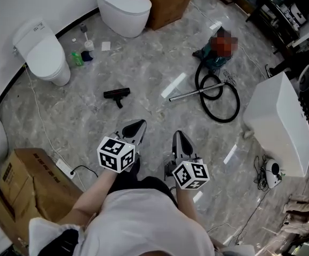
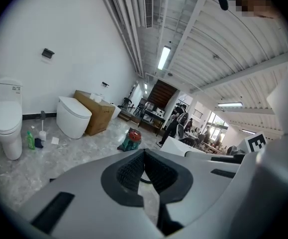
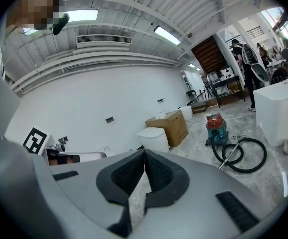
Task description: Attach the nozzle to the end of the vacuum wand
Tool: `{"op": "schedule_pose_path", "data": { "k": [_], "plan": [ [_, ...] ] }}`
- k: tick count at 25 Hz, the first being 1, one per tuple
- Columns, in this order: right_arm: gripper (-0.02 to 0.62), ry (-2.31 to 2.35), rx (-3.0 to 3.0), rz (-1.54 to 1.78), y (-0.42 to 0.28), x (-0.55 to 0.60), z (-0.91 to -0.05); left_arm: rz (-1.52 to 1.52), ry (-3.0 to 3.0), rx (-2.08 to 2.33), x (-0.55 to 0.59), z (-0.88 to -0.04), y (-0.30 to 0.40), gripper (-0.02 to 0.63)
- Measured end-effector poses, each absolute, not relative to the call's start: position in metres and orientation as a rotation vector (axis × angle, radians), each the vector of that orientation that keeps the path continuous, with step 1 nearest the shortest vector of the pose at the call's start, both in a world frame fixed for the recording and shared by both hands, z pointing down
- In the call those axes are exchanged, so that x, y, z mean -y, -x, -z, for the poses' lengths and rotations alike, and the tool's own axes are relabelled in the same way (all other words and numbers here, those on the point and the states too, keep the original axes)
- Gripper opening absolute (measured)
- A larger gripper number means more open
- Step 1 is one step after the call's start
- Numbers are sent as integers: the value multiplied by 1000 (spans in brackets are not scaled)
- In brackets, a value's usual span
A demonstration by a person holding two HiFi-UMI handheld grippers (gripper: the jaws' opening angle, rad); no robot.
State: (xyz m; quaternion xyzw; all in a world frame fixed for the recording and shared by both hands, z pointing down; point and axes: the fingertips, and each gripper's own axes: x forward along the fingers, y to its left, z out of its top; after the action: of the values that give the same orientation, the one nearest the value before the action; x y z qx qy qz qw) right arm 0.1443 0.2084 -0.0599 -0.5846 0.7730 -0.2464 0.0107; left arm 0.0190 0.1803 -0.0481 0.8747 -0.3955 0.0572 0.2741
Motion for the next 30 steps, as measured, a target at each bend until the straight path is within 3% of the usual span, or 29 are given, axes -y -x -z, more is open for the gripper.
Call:
{"op": "schedule_pose_path", "data": {
  "k": [16,30],
  "plan": [
    [17,1778,-2494,865,-122,-145,47,-144,-2224,1157,-140,29,17,9],
    [17,1620,-2602,916,-152,-59,33,-181,-2183,1240,-70,23,-16,9]
  ]
}}
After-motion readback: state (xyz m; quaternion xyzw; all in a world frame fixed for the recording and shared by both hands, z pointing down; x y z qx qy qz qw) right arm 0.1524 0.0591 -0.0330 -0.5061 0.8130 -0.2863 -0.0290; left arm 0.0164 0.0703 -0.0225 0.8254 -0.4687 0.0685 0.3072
